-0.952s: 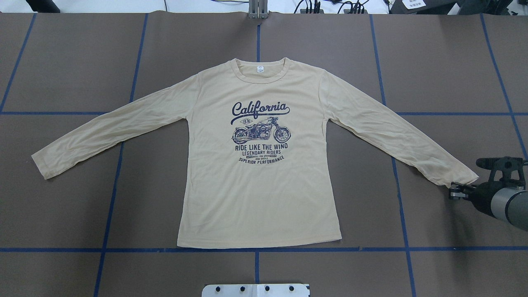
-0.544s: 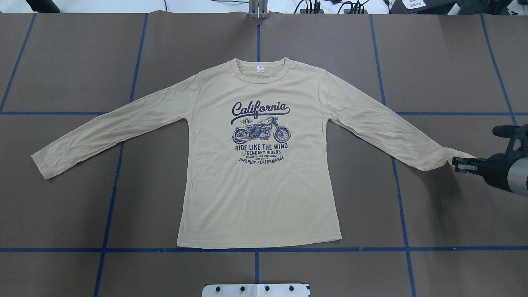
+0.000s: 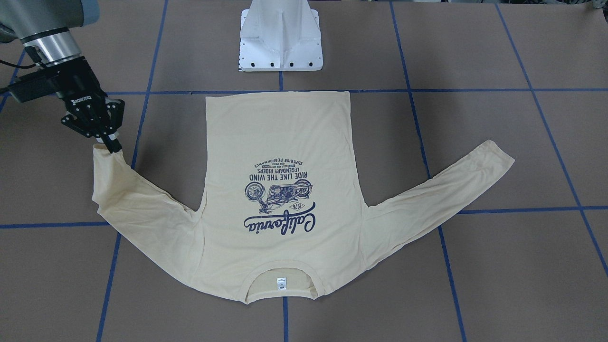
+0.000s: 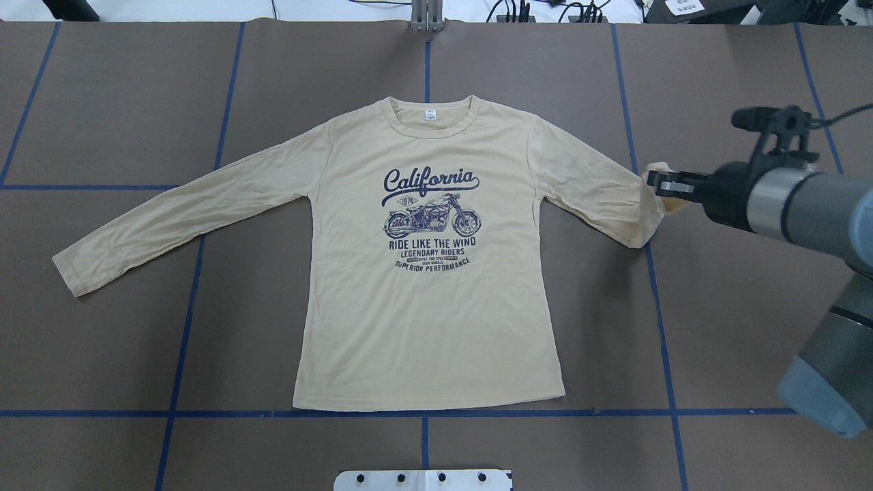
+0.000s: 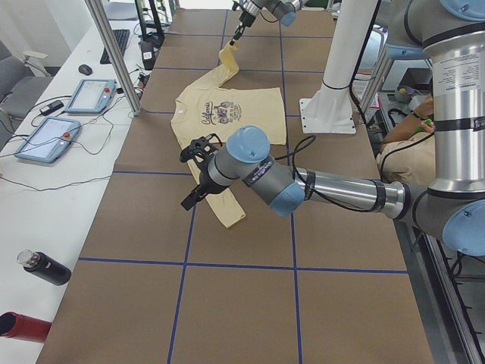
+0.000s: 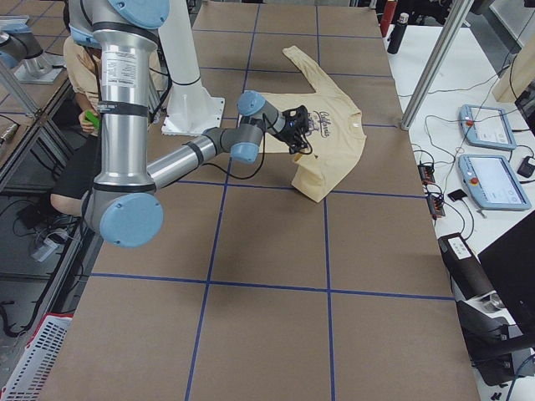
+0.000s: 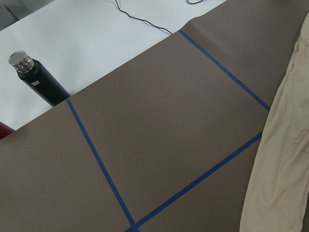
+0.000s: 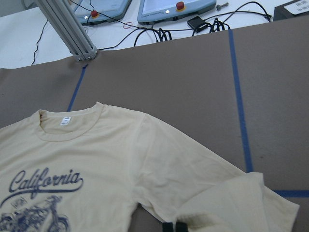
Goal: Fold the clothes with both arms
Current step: 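Carry the grasped sleeve across the shirt body and release it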
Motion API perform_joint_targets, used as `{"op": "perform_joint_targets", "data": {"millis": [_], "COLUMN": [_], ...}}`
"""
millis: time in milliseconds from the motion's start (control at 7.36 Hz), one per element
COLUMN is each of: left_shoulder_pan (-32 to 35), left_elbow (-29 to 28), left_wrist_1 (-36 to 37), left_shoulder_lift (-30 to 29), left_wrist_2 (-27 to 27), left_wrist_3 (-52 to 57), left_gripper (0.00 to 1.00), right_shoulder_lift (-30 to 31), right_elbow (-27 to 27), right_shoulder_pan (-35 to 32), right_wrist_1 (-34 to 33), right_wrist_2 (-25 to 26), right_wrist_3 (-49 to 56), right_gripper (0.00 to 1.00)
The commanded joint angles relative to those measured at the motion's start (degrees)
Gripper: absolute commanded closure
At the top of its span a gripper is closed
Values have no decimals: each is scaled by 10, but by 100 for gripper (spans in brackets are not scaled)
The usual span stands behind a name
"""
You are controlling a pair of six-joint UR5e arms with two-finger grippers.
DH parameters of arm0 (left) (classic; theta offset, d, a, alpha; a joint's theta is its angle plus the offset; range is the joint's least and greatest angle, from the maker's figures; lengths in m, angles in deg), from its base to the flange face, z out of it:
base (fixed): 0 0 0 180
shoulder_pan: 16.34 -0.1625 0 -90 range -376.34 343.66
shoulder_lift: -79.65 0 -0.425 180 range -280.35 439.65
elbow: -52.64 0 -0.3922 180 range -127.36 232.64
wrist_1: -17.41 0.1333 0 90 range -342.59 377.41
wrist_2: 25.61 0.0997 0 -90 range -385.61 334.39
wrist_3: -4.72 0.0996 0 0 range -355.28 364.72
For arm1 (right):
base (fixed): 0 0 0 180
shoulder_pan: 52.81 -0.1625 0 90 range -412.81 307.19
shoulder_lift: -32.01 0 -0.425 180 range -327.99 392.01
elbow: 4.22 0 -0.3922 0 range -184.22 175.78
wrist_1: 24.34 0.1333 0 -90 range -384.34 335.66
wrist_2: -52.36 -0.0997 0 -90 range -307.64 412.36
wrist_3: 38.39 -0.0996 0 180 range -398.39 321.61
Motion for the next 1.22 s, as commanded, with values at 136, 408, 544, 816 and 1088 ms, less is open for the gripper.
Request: {"op": "perform_joint_targets", "data": {"millis": [136,408,544,816,1088], "left_shoulder_pan": [0,0,1,1,1], "left_elbow": [-1,-4,-4,-4,-5], "left_wrist_1": [1,1,1,1,1], "left_shoulder_lift": [1,2,2,3,3], "left_wrist_2": [0,0,0,0,1], "left_wrist_3": [0,0,0,-1,0], "left_gripper": [0,0,0,0,0], "right_shoulder_lift": [-305,-420,-474,-569,-663], "right_elbow": [-53,-160,-221,-330,-489], "right_shoulder_pan": [19,35,39,82,141], "right_wrist_1": [-269,-274,-275,-309,-309], "right_wrist_2": [15,32,45,105,150], "right_wrist_3": [-9,-22,-46,-81,-114], "right_gripper": [100,100,100,100,100]}}
